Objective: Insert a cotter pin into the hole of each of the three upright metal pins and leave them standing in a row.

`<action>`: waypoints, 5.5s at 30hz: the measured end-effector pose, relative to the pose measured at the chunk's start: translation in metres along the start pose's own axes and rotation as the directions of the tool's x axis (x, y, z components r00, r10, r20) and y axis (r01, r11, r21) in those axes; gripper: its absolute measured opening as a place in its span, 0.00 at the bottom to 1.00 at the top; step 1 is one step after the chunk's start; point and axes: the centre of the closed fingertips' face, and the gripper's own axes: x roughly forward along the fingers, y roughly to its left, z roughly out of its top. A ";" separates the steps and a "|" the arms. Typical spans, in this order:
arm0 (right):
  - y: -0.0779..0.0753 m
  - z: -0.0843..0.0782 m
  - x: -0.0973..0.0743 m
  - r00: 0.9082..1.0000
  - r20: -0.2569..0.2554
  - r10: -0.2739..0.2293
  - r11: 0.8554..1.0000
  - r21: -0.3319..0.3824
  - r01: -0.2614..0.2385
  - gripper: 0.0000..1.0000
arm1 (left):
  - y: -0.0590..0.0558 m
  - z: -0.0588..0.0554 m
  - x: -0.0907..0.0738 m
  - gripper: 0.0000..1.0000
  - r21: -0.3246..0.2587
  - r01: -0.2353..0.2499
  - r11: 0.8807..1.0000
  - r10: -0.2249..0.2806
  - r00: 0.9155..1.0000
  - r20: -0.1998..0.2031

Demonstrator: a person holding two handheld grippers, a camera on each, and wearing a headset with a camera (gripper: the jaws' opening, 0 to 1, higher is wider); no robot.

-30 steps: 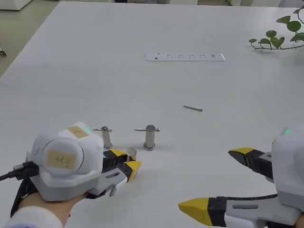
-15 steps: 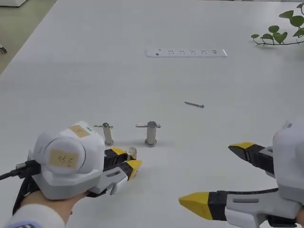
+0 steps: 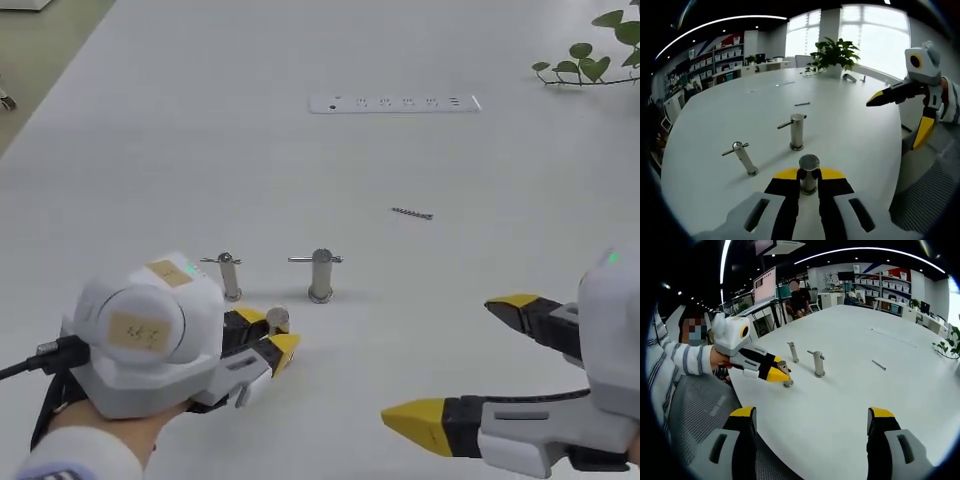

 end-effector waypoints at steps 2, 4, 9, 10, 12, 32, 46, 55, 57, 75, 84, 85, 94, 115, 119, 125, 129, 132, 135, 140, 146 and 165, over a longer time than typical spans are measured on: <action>0.000 0.000 0.000 1.000 0.000 0.000 1.000 0.001 0.000 0.90 | 0.000 0.000 0.000 0.10 -0.012 0.001 1.000 -0.001 1.000 0.001; 0.001 -0.001 0.000 1.000 -0.001 0.001 1.000 0.001 -0.001 0.90 | 0.000 -0.001 -0.001 0.10 -0.021 0.000 1.000 0.000 1.000 -0.001; 0.001 -0.001 0.000 1.000 0.002 -0.001 1.000 0.002 0.001 0.90 | -0.002 -0.001 0.000 0.10 -0.016 -0.004 1.000 0.004 1.000 -0.013; 0.000 -0.001 0.000 1.000 0.001 -0.002 1.000 0.000 0.002 0.90 | -0.002 -0.001 0.000 0.10 -0.014 -0.004 1.000 0.004 1.000 -0.014; 0.000 -0.002 0.000 1.000 0.000 -0.003 1.000 0.001 0.003 0.90 | -0.002 -0.001 0.000 0.10 -0.020 -0.003 1.000 0.003 1.000 -0.016; 0.002 0.000 0.001 1.000 -0.008 0.002 1.000 -0.013 -0.002 0.90 | -0.001 0.032 -0.039 0.34 -0.027 0.166 0.986 -0.164 0.985 0.059; -0.007 0.004 0.000 0.999 -0.032 -0.003 0.999 -0.044 0.002 0.90 | 0.004 0.037 -0.070 0.73 -0.027 0.219 0.975 -0.212 0.963 0.166; -0.034 0.012 -0.005 0.997 -0.064 -0.040 0.994 -0.106 0.033 0.89 | 0.013 0.024 -0.077 0.99 -0.089 0.191 0.978 -0.173 0.969 0.175; -0.037 0.013 -0.005 0.996 -0.082 -0.038 0.991 -0.131 0.027 0.87 | 0.013 0.023 -0.078 0.99 -0.087 0.188 0.978 -0.171 0.970 0.173; -0.087 0.041 0.004 0.982 -0.179 -0.060 0.947 -0.320 0.000 0.71 | 0.003 0.010 -0.080 0.99 -0.087 0.179 0.980 -0.167 0.978 0.124; -0.104 0.048 0.024 0.964 -0.264 -0.047 0.915 -0.398 -0.064 0.59 | 0.000 0.010 -0.085 0.99 -0.086 0.166 0.982 -0.155 0.980 0.122; -0.106 0.049 0.027 0.960 -0.275 -0.047 0.910 -0.409 -0.072 0.58 | 0.000 0.010 -0.085 0.99 -0.087 0.165 0.983 -0.154 0.981 0.122; -0.136 0.056 0.056 0.944 -0.321 -0.072 0.904 -0.420 -0.074 0.40 | -0.002 0.009 -0.089 0.99 -0.103 0.158 0.982 -0.145 0.982 0.124; -0.172 0.058 0.111 0.924 -0.375 -0.069 0.907 -0.409 -0.098 0.12 | -0.010 0.012 -0.089 0.99 -0.121 0.150 0.981 -0.136 0.984 0.117; -0.175 0.057 0.118 0.914 -0.401 -0.071 0.897 -0.426 -0.117 0.13 | -0.009 0.011 -0.089 0.98 -0.130 0.143 0.981 -0.129 0.985 0.114; -0.178 0.053 0.127 0.899 -0.434 -0.063 0.891 -0.430 -0.145 0.13 | -0.007 0.010 -0.089 0.98 -0.141 0.132 0.981 -0.117 0.987 0.111; -0.180 0.053 0.130 0.891 -0.450 -0.065 0.883 -0.442 -0.159 0.13 | -0.005 0.010 -0.089 0.98 -0.148 0.125 0.981 -0.109 0.988 0.113; -0.182 0.053 0.133 0.886 -0.460 -0.063 0.881 -0.442 -0.167 0.13 | -0.005 0.009 -0.090 0.97 -0.151 0.118 0.981 -0.102 0.989 0.111; -0.182 0.051 0.135 0.879 -0.474 -0.061 0.880 -0.441 -0.177 0.12 | -0.005 0.009 -0.090 0.97 -0.153 0.114 0.982 -0.098 0.989 0.109; -0.184 0.049 0.137 0.872 -0.483 -0.074 0.875 -0.451 -0.175 0.12 | -0.005 0.009 -0.090 0.97 -0.159 0.105 0.982 -0.088 0.990 0.115; -0.187 0.048 0.138 0.868 -0.495 -0.044 0.903 -0.391 -0.177 0.11 | -0.005 0.008 -0.090 0.97 -0.162 0.105 0.981 -0.088 0.990 0.111; -0.178 0.044 0.134 0.862 -0.506 -0.037 0.920 -0.355 -0.168 0.02 | 0.000 0.010 -0.093 0.97 -0.171 0.074 0.982 -0.053 0.991 0.124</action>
